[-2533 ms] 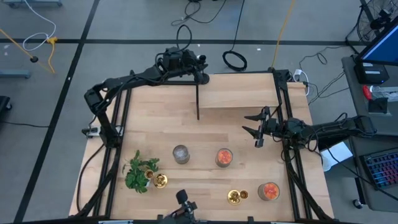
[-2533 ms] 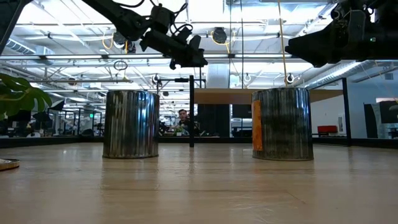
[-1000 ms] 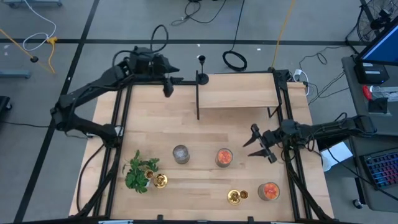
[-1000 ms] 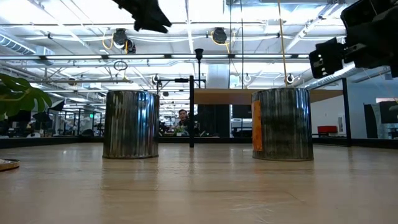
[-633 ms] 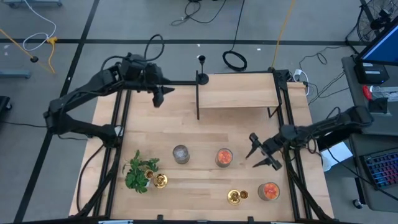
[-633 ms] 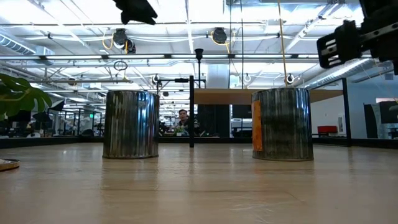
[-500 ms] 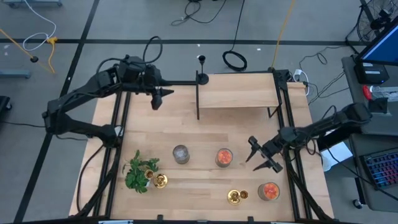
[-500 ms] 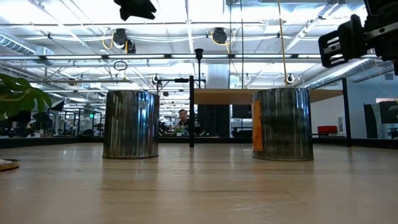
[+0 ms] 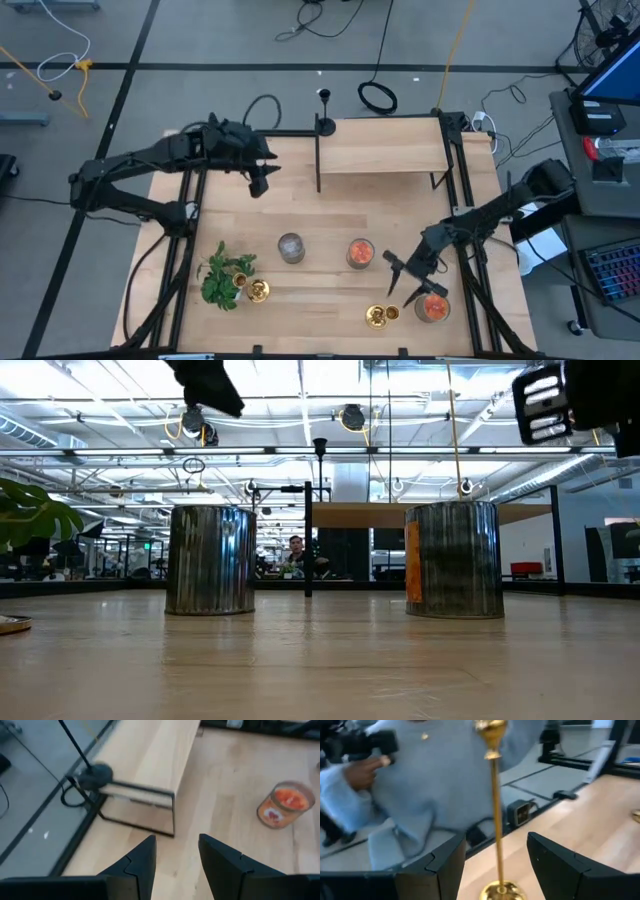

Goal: Pick & Place candle stick holders
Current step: Put the right gold candle holder on the shelf

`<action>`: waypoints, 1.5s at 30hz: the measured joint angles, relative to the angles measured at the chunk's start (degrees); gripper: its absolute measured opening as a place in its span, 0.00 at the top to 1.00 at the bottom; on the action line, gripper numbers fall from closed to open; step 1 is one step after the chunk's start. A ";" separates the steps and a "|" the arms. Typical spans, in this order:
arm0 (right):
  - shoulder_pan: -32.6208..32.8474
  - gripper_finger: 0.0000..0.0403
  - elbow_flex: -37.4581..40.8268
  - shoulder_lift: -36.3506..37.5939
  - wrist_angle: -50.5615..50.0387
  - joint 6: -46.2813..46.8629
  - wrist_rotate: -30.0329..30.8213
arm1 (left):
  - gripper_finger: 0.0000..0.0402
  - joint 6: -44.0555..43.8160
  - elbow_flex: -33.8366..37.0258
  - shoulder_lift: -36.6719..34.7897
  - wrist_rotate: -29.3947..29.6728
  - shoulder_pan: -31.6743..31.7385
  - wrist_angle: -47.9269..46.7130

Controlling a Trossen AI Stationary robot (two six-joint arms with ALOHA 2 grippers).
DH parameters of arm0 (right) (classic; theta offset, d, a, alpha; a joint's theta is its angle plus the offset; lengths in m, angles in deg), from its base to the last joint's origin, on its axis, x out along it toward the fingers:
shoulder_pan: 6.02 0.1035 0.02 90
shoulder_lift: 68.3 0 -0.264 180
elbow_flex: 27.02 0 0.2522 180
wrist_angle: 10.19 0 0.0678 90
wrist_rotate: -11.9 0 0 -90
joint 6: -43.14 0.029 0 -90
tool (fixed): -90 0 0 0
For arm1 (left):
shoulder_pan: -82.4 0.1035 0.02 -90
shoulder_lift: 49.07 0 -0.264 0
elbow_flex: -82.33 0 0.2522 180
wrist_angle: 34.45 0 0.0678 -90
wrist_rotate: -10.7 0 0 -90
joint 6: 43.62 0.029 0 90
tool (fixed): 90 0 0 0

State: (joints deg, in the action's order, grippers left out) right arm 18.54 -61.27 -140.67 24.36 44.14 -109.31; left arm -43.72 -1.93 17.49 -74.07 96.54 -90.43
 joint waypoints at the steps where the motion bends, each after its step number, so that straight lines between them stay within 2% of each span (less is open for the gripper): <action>1: 0.18 0.47 -0.62 -0.74 0.66 -0.56 0.70 | 0.62 -0.82 0.78 0.02 0.62 -0.63 -0.15; 5: 0.28 0.47 -3.64 -3.19 1.47 0.24 4.43 | 0.62 -2.16 2.56 0.00 0.88 -2.89 -0.07; 11: 2.04 0.47 -10.24 -9.42 0.62 0.23 1.10 | 0.62 -3.24 3.03 0.00 1.42 -6.59 0.82; 17: 2.55 0.48 -12.24 -11.92 0.03 -0.14 1.18 | 0.62 -3.39 3.06 0.00 4.97 -10.13 1.66; 21: 2.58 0.56 -12.24 -11.99 0.29 -0.95 1.43 | 0.62 -2.95 3.06 0.00 5.41 -12.17 1.74; 28: 2.58 0.82 -12.22 -11.99 1.03 -2.41 1.37 | 0.62 -2.74 3.06 0.00 5.53 -14.03 1.75; 32: 2.56 0.96 -12.19 -11.99 1.19 -5.88 1.28 | 0.62 -3.07 3.06 0.00 7.68 -14.65 1.70; 36: 2.55 0.94 -12.13 -11.53 1.15 -7.49 1.42 | 0.62 -3.46 3.06 0.00 8.98 -14.69 1.40; 39: 2.24 0.92 -12.13 -10.16 2.21 -3.99 1.84 | 0.62 -3.88 3.06 0.00 9.13 -14.67 1.39; 42: 1.97 0.93 -12.13 -7.06 2.89 -1.88 2.83 | 0.62 -4.86 3.06 0.00 10.15 -14.67 1.36; 45: 1.88 0.97 -12.13 -3.60 2.57 -4.44 2.74 | 0.62 -4.63 3.06 0.00 10.41 -14.67 1.48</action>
State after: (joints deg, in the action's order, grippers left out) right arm 20.41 -73.40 -144.27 26.94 39.70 -106.58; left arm -48.35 1.13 17.49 -63.66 81.87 -88.95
